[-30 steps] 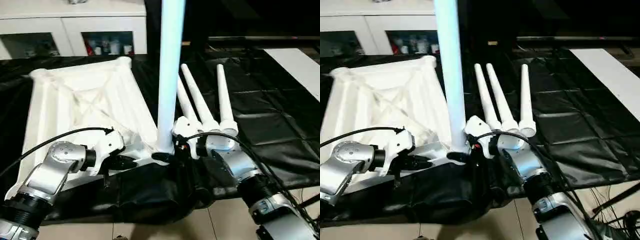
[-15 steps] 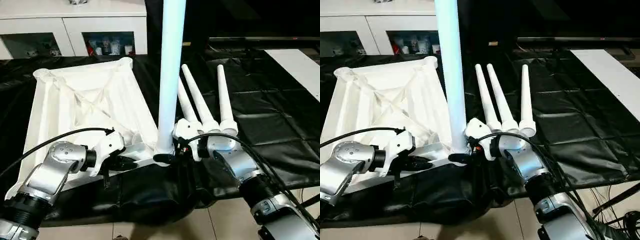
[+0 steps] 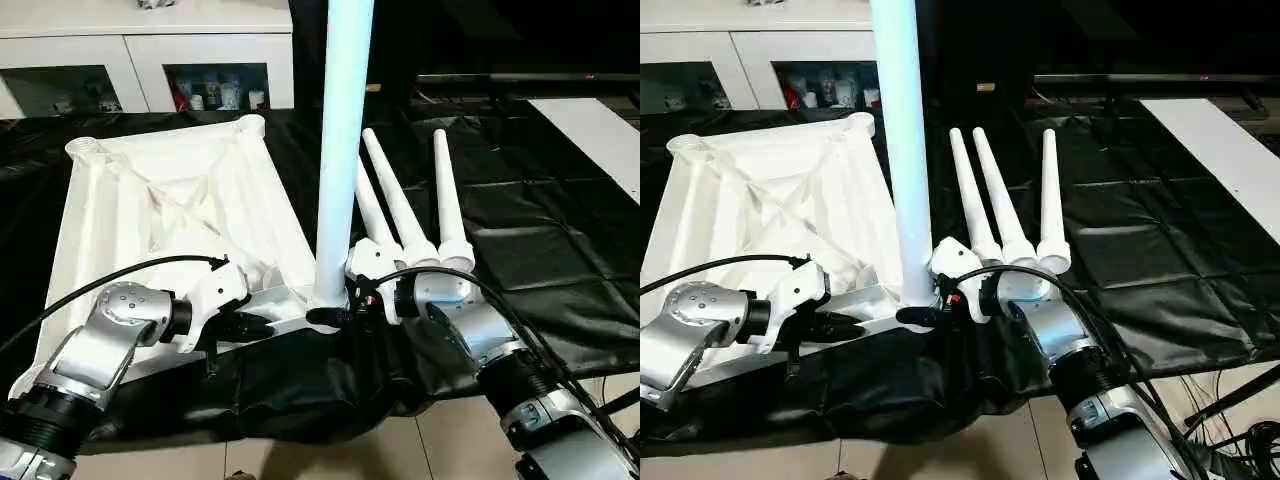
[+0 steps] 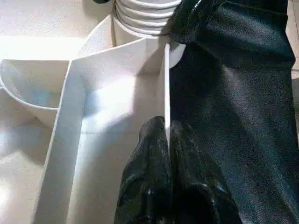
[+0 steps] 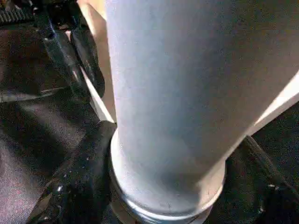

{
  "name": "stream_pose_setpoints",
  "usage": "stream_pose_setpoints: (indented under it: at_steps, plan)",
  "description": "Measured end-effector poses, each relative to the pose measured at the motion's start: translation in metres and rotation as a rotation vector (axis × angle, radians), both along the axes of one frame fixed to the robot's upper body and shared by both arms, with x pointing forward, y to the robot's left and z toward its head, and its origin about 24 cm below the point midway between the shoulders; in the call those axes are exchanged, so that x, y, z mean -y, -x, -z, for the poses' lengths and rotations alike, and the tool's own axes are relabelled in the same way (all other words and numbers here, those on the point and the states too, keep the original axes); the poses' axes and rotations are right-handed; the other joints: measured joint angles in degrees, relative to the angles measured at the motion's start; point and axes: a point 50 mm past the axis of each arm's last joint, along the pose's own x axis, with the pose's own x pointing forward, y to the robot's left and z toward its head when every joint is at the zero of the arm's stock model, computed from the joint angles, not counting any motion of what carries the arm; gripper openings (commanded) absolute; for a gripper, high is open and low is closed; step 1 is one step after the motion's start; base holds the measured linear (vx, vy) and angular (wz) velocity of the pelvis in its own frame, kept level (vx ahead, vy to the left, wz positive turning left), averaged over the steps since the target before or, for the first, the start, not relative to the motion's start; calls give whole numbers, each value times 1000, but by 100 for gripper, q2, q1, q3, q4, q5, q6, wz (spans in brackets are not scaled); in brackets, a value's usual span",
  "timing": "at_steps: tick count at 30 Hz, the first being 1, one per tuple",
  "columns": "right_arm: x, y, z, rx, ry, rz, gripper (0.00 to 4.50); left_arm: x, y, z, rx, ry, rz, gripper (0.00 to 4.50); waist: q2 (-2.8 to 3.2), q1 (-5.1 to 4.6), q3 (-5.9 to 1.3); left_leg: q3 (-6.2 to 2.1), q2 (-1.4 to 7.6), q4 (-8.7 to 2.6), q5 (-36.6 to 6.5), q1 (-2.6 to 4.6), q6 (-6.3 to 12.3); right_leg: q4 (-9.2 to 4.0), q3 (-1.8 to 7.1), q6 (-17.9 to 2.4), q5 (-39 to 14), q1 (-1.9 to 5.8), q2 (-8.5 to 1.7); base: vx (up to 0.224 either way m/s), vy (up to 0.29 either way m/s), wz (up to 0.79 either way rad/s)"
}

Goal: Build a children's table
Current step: Rotate leg to tighten

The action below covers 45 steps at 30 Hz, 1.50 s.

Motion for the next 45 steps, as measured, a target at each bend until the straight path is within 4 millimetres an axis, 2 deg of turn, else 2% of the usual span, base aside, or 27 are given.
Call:
stream_pose_setpoints:
  at_steps: [4,8,12,15,19,25,26,28,30,32,34,39,40,43,45]
  plan:
    - [-5,-4,6,-9,-48,138,272,4,-6,3,22,-1,-46,0,-1,-34,-1,-2,1,7,6,22,-9,8,3,-7,11,16,0,0,0,0]
    - [-4,-13,13,-17,-79,345,272,19,-19,8,76,12,-136,0,-1,-28,0,-4,0,11,7,60,-10,7,17,-7,28,44,0,0,0,0]
    - [-7,-26,15,-35,-93,595,272,42,-35,12,107,31,-249,0,0,12,0,-4,-2,10,7,64,-11,6,18,-7,44,50,-3,0,0,0]
    - [-9,-37,14,-45,-95,794,272,66,-46,14,131,41,-326,0,6,51,1,2,-3,9,7,59,-10,6,20,-7,46,60,-9,0,0,0]
    - [-5,-43,14,-52,-96,940,272,88,-53,15,147,42,-358,0,24,97,-9,10,-8,8,7,53,-9,-6,22,-5,45,70,-19,0,0,0]
    - [-3,-45,15,-51,-98,960,272,92,-56,16,147,39,-358,0,51,125,-27,6,-6,7,9,52,-7,-9,18,11,36,71,-18,0,0,0]
    - [-3,-45,15,-53,-101,960,327,92,-56,16,148,38,-357,0,51,126,-27,6,-6,5,9,52,-7,-9,18,11,36,71,-18,0,0,0]
    - [-3,-45,14,-60,-116,956,341,91,-56,16,152,36,-358,0,52,121,-27,6,-7,4,9,53,-7,-9,19,11,36,71,-18,0,0,0]
    - [-13,-43,14,-92,-163,922,344,83,-61,16,182,14,-423,0,51,32,-27,3,-5,2,9,55,-7,-9,18,16,40,66,-15,0,0,0]
    - [-28,-37,16,-116,-181,838,378,77,-67,15,211,-4,-497,0,43,-93,-21,-5,-4,0,9,30,-8,-9,16,21,54,40,-10,0,0,0]
    - [-41,-33,16,-117,-182,792,381,75,-70,13,223,-12,-523,0,46,-129,-20,-26,-3,-2,12,6,-13,-10,-3,20,59,24,-7,0,0,0]
    - [-35,-34,1,-10,-184,724,381,76,-75,11,278,-18,-513,0,50,-36,-19,-19,-2,-9,14,3,-10,-30,-4,21,58,5,-6,0,0,0]
    - [-34,-33,-3,5,-193,717,382,75,-76,11,291,-23,-517,44,53,-31,-17,-16,-2,-8,14,5,-10,-30,0,21,58,5,-6,0,0,0]
    - [-32,-32,-12,50,-216,695,382,73,-80,6,361,24,-528,63,47,0,-6,-16,1,-6,15,-6,-9,-38,-3,22,59,-2,-5,0,0,0]
    - [-30,-31,-11,54,-215,697,382,72,-82,3,387,57,-536,95,46,-1,-5,-14,-1,-6,13,-16,-8,-51,1,22,59,-7,-5,0,0,0]
